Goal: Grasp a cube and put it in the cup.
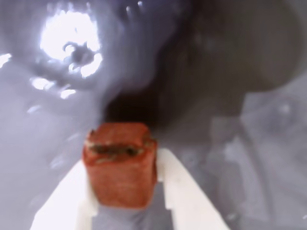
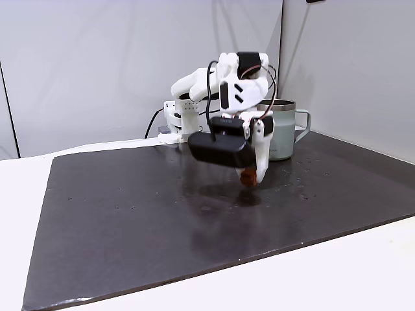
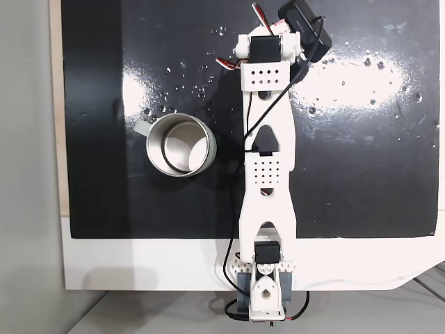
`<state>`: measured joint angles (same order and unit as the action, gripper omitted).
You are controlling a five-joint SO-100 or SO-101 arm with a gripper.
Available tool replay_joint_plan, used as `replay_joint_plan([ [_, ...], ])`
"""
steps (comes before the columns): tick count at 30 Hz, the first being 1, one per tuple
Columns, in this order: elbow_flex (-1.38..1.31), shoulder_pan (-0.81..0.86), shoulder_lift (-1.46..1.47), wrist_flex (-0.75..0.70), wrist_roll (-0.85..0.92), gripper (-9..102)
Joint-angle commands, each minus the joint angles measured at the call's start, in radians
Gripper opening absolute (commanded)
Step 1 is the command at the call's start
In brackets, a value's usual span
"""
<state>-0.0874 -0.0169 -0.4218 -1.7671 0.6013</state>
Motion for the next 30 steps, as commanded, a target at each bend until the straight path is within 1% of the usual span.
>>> replay_joint_plan([
  [1,0.038,0.018,-0.233,-0.003,-0.021,3],
  [13,0.288,0.051,-0.724,-0.009,-0.041,2],
  [20,0.382,0.052,-0.842,-0.011,-0.043,2],
  [24,0.474,0.011,-0.922,-0.012,-0.043,2],
  [30,0.724,-0.121,-1.106,-0.014,-0.049,2],
])
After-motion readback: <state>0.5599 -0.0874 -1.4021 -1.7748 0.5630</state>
